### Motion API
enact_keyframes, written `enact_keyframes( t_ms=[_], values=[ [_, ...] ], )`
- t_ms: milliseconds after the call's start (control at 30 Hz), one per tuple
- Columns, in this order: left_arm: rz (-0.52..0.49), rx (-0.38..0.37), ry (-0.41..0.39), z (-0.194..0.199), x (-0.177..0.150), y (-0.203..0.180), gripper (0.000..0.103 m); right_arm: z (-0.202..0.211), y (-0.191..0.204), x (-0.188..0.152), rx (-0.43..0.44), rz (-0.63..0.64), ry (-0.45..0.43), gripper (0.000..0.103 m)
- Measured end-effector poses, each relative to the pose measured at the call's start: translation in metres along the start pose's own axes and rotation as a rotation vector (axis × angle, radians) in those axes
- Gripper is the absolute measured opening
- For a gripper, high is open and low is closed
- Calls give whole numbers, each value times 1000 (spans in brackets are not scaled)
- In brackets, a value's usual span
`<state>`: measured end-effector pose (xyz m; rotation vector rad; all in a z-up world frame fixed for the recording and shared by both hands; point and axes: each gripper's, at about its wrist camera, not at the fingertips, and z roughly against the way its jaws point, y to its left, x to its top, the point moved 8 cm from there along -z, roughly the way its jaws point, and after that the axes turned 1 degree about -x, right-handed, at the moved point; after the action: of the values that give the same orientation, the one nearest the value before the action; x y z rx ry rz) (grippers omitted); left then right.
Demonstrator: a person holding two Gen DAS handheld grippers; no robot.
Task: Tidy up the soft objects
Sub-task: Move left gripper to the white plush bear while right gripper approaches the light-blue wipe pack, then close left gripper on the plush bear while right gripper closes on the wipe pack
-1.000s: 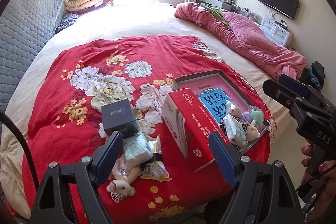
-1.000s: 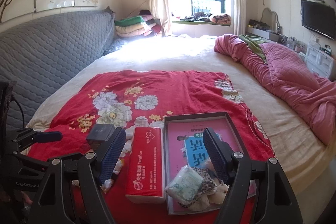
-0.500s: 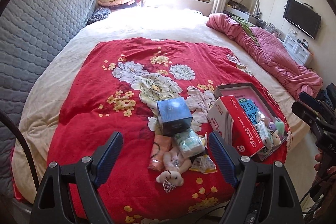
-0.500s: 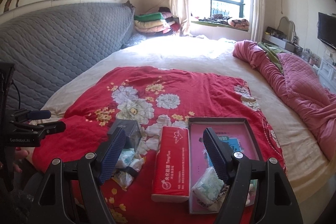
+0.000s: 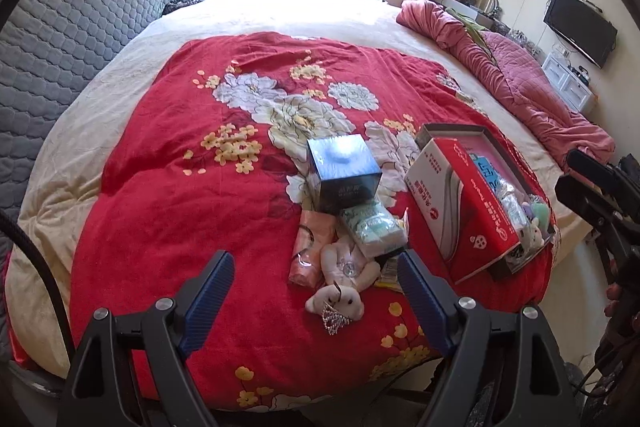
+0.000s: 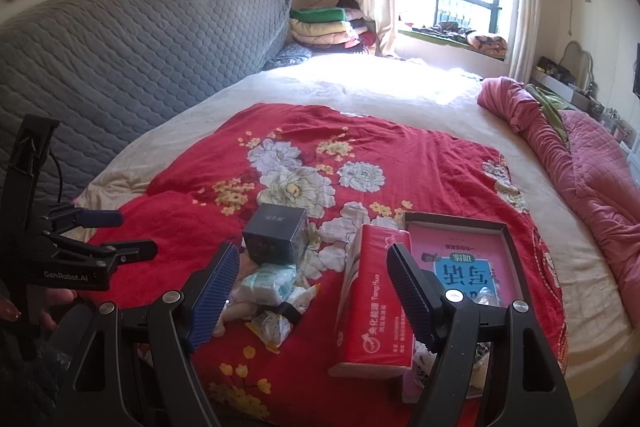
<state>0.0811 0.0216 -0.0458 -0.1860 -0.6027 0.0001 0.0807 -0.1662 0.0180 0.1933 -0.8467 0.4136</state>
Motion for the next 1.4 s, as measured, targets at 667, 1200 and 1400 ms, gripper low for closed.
enact_keyframes(
  t_ms=[667, 1200, 1400],
  values=[
    [-29, -43, 179, -79, -54, -12, 83, -51, 18, -39, 44, 33, 149, 77],
    [27, -141, 219, -115, -58, -5, 83, -143, 62, -60, 98, 134, 323, 77],
    [31, -167, 225, -121, -58, -5, 83, -174, 67, -69, 105, 125, 376, 77]
  ],
)
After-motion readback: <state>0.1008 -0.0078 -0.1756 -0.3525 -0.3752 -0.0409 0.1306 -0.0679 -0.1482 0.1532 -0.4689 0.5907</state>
